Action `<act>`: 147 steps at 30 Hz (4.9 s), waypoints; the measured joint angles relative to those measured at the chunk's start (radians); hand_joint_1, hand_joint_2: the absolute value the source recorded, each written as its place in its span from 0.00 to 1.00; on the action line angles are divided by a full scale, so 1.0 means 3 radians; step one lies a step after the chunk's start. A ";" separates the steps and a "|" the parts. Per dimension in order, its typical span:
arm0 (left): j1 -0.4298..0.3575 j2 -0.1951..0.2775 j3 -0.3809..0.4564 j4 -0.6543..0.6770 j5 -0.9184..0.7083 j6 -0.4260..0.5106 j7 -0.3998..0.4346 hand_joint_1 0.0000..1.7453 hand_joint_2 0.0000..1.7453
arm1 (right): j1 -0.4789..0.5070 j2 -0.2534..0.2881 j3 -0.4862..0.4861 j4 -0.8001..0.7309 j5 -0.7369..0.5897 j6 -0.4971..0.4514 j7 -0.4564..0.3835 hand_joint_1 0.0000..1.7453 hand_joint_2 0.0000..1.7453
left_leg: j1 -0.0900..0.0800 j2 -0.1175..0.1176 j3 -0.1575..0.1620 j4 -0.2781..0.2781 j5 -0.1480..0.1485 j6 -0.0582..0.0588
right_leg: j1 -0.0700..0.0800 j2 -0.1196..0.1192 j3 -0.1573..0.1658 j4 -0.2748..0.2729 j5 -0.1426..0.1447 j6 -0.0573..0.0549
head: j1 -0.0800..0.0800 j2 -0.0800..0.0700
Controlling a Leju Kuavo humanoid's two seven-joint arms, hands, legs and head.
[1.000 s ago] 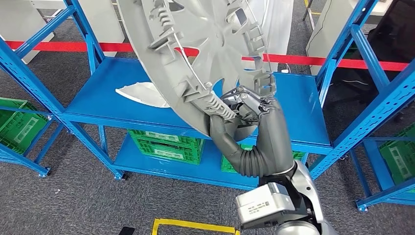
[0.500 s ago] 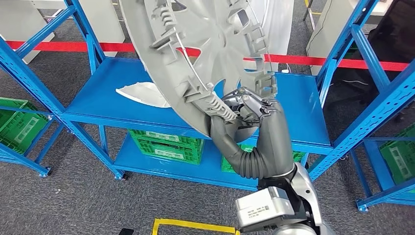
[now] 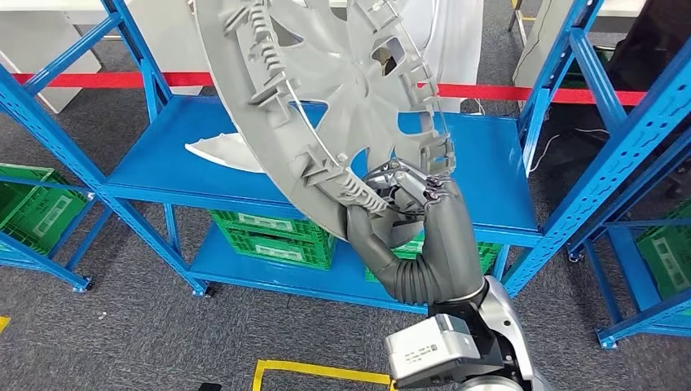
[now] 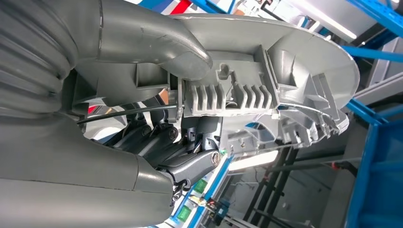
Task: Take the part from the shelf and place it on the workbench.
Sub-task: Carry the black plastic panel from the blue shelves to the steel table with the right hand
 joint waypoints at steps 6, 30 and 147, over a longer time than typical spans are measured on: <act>-0.0002 -0.0007 0.0020 0.0002 0.0015 0.0003 0.0026 0.00 1.00 | -0.0075 0.0027 0.0003 0.0047 -0.0004 0.0065 0.0002 1.00 1.00 | 0.0015 0.0010 -0.0212 0.0652 -0.0522 -0.0064 | 0.0006 -0.0019 -0.0143 -0.0011 0.0139 -0.0113 | -0.0044 0.0000; -0.0015 -0.0050 0.0096 -0.0012 0.0024 0.0048 0.0079 0.00 1.00 | -0.0106 0.0076 0.0028 0.0160 -0.0061 0.0151 -0.0042 1.00 1.00 | -0.0044 0.0049 -0.0131 0.0025 0.0115 0.0046 | 0.0037 -0.0013 0.0225 -0.0020 -0.0193 0.0002 | -0.0012 0.0000; 0.0004 -0.0021 0.0121 -0.0023 -0.0104 0.0029 -0.0073 0.00 1.00 | -0.0032 0.0060 -0.0027 0.0397 -0.0086 0.0093 -0.0145 1.00 1.00 | -0.0023 -0.0079 0.0228 -0.0166 -0.0124 0.0161 | 0.0050 -0.0043 -0.0293 0.0502 -0.0231 0.0064 | -0.0005 0.0000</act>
